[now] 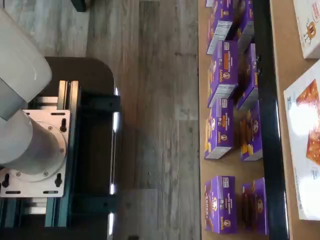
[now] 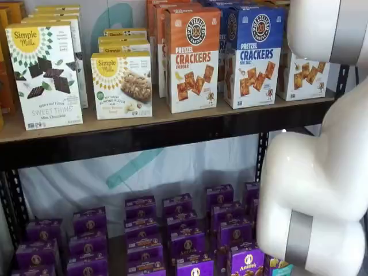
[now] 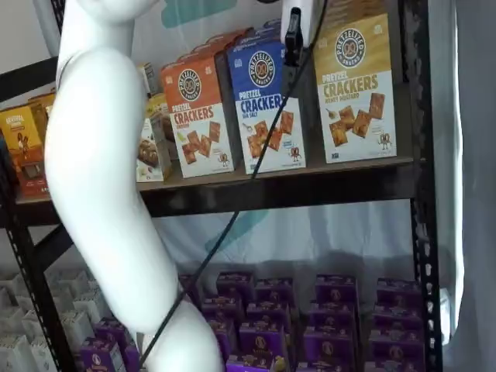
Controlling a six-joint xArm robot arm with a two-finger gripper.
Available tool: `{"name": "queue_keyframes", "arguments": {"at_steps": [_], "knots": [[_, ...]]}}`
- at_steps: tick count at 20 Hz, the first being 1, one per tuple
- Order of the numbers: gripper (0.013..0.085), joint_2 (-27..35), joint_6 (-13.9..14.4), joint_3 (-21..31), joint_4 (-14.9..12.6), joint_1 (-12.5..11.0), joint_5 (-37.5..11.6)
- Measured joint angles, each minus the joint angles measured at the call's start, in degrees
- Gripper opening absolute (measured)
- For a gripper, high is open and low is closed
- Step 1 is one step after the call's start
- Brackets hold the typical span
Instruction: Retrieve the yellow and white box located on the top shelf, the sixth one from the left
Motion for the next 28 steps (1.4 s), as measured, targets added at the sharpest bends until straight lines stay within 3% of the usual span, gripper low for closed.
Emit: {"name": "queue_keyframes", "arguments": {"at_steps": [3,7,13,18,21,28], "knots": [[0.085,-0.4,-0.1,0.3,-3.7,1.7,0.1],[0.085,-1.2,-0.3,1.0,-3.1,1.2,0.0],[0.085,-3.0,-0.6,2.3,4.0,-2.7,-3.5],[0.085,-5.0,0.1,5.0,15.2,-7.7,-8.3],[0.085,-6.3,0.2,6.9,19.8,-9.3,-11.9],[0.085,-7.7,-1.5,10.1,21.7,-8.6,-21.8]]}}
